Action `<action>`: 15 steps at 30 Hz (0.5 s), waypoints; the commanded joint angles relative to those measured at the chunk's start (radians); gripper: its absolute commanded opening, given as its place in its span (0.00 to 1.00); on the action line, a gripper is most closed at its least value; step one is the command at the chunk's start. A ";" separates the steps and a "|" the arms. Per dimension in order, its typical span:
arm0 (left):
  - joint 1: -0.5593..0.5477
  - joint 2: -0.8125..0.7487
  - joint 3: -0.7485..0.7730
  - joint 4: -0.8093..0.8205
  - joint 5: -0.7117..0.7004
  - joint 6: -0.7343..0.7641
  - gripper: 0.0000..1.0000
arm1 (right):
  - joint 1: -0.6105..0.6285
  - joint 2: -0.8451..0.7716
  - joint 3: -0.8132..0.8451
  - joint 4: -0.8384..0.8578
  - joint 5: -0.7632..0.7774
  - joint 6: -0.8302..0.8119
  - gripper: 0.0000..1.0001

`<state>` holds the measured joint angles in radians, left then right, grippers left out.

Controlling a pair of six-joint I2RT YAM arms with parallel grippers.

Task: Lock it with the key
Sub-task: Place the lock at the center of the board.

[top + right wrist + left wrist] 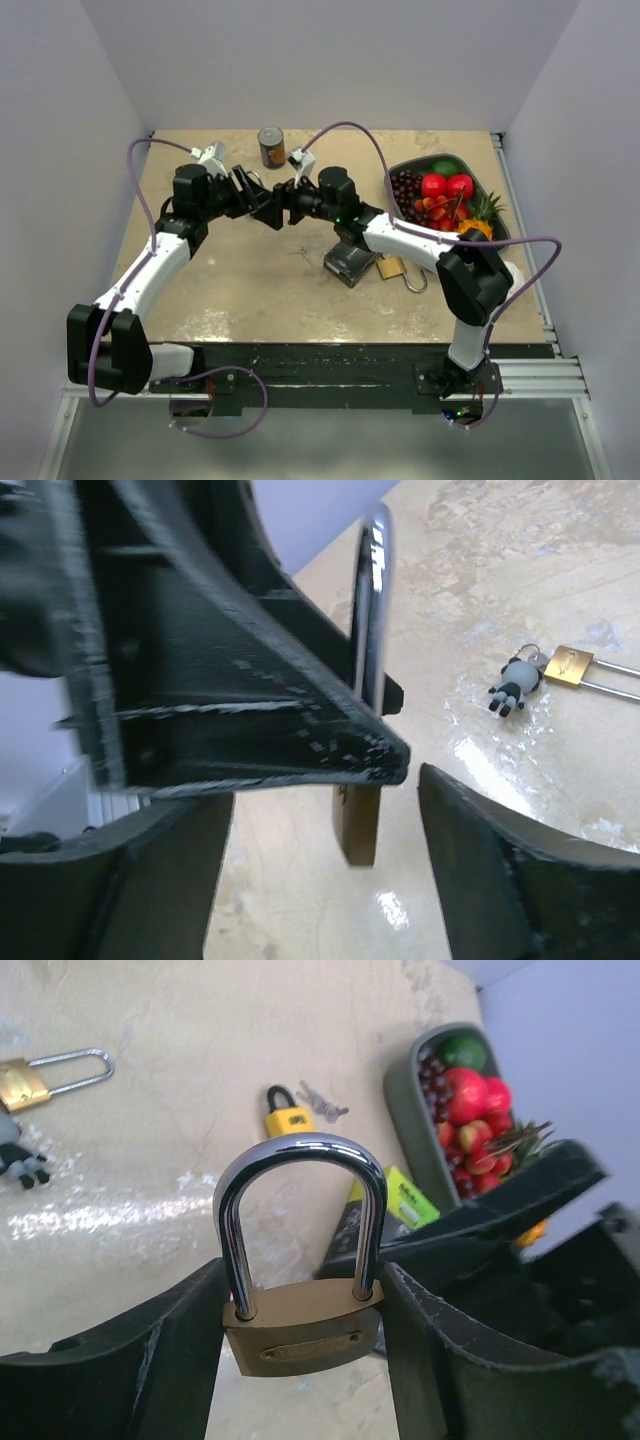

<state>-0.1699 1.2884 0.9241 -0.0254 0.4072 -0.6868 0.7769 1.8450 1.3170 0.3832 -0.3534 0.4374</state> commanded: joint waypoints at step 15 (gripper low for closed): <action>-0.100 0.225 0.078 -0.344 -0.186 0.239 0.00 | -0.205 -0.363 -0.292 -0.174 -0.033 -0.285 0.99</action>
<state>-0.2279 1.4849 0.9470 -0.3626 0.2684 -0.4603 0.6056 1.5219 1.0416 0.2447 -0.4095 0.2390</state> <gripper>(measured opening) 0.626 0.986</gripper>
